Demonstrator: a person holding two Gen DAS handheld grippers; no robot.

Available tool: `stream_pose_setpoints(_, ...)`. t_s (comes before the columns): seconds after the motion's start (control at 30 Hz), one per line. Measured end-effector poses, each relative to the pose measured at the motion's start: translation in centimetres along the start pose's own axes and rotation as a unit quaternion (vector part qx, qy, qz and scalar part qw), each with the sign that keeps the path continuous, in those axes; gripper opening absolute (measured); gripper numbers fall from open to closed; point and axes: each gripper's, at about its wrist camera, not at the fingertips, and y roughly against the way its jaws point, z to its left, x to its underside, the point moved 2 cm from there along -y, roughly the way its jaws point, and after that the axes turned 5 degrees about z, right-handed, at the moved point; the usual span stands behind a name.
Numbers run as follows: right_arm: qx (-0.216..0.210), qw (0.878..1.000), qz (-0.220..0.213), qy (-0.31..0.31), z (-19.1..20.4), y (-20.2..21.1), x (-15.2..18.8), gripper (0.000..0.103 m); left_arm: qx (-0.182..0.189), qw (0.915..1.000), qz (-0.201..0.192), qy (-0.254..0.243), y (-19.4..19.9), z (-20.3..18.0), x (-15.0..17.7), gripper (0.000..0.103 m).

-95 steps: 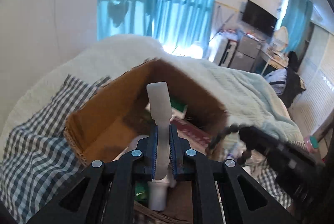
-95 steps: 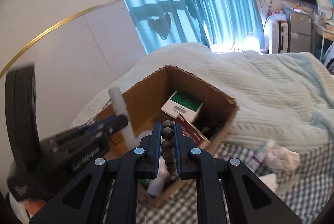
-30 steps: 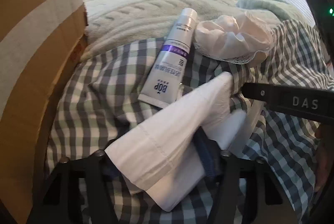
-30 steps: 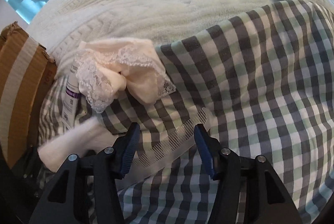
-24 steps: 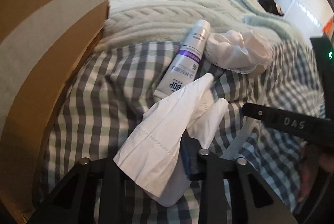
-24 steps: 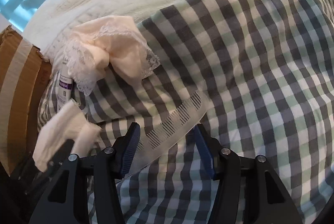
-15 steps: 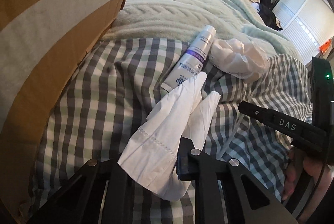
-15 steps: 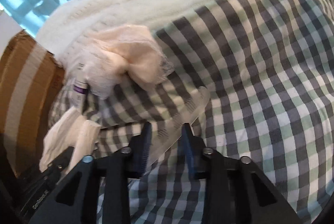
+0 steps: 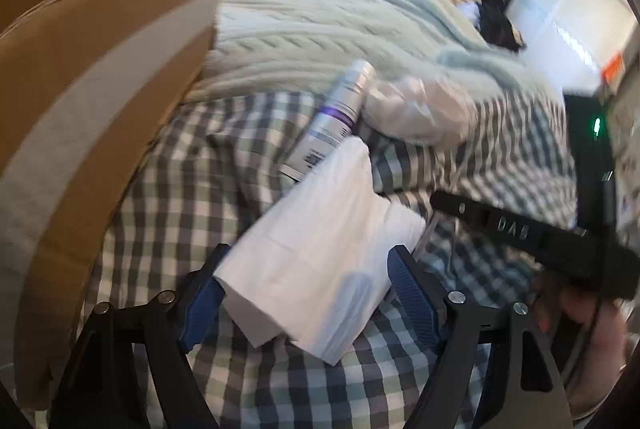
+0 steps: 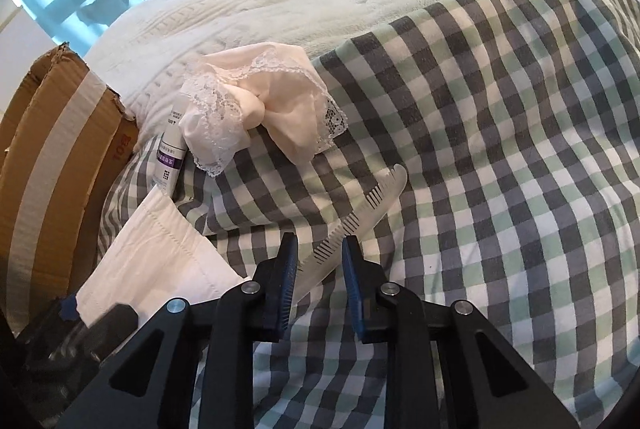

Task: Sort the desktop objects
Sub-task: 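Grasp the white fine-tooth comb with the right gripper while the left holds the tissue pack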

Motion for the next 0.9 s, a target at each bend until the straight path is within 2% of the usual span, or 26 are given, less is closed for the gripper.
stream_pose_setpoints(0.1,0.001,1.0,-0.003,0.001,0.1,0.2,0.1,0.021,-0.002,0.9996,0.011,-0.026,-0.7,-1.2,0.5,0.081)
stream_pose_setpoints(0.2,-0.001,1.0,-0.003,0.0,0.2,0.1,0.1,0.021,-0.006,0.9976,-0.005,-0.068,-0.2,-2.5,0.8,0.081)
stream_pose_setpoints(0.27,-0.002,1.0,-0.001,-0.001,0.2,0.1,0.1,0.021,-0.028,0.9949,-0.016,-0.096,-0.4,-3.2,0.7,0.088)
stream_pose_setpoints(0.33,-0.003,1.0,0.0,-0.001,0.2,0.1,0.1,0.021,-0.069,0.9889,0.005,-0.132,-2.3,-3.7,0.1,0.092)
stream_pose_setpoints(0.37,-0.003,1.0,0.001,-0.001,0.2,0.1,0.2,0.021,-0.073,0.9873,0.027,-0.138,-3.3,-3.5,0.0,0.092)
stream_pose_setpoints(0.43,-0.002,1.0,0.006,-0.002,0.2,-0.1,0.3,0.021,-0.046,0.9887,0.074,-0.121,-4.8,-2.7,0.3,0.092)
stream_pose_setpoints(0.53,-0.002,1.0,0.01,-0.004,0.3,-0.4,0.1,0.021,-0.029,0.9907,0.081,-0.106,-5.1,-2.0,0.2,0.09)
stream_pose_setpoints(0.57,0.001,1.0,0.012,-0.002,0.4,-0.5,0.1,0.021,-0.032,0.9908,0.084,-0.101,-5.3,-1.8,0.0,0.086)
stream_pose_setpoints(0.6,0.005,1.0,0.014,0.001,0.5,-0.7,0.0,0.021,-0.043,0.9911,0.08,-0.098,-5.3,-1.7,-0.1,0.068)
stream_pose_setpoints(0.63,0.005,1.0,0.014,0.002,0.6,-0.7,0.0,0.021,-0.047,0.9914,0.077,-0.095,-5.2,-1.5,-0.1,0.058)
stream_pose_setpoints(0.73,-0.001,1.0,0.004,-0.003,0.4,-0.3,0.1,0.018,-0.041,0.9938,0.067,-0.079,-4.4,-0.9,-0.1,0.034)
stream_pose_setpoints(0.8,-0.013,1.0,-0.012,-0.008,0.4,0.5,0.2,0.014,-0.025,0.9964,0.055,-0.06,-3.4,-0.5,0.0,0.023)
stream_pose_setpoints(0.87,-0.035,0.999,-0.024,-0.016,0.2,1.3,0.6,0.011,-0.017,0.9978,0.04,-0.05,-2.5,-0.3,0.1,0.02)
stream_pose_setpoints(0.9,-0.044,0.998,-0.031,-0.021,0.0,1.8,0.8,0.011,-0.014,0.9984,0.028,-0.047,-1.9,-0.2,0.1,0.012)
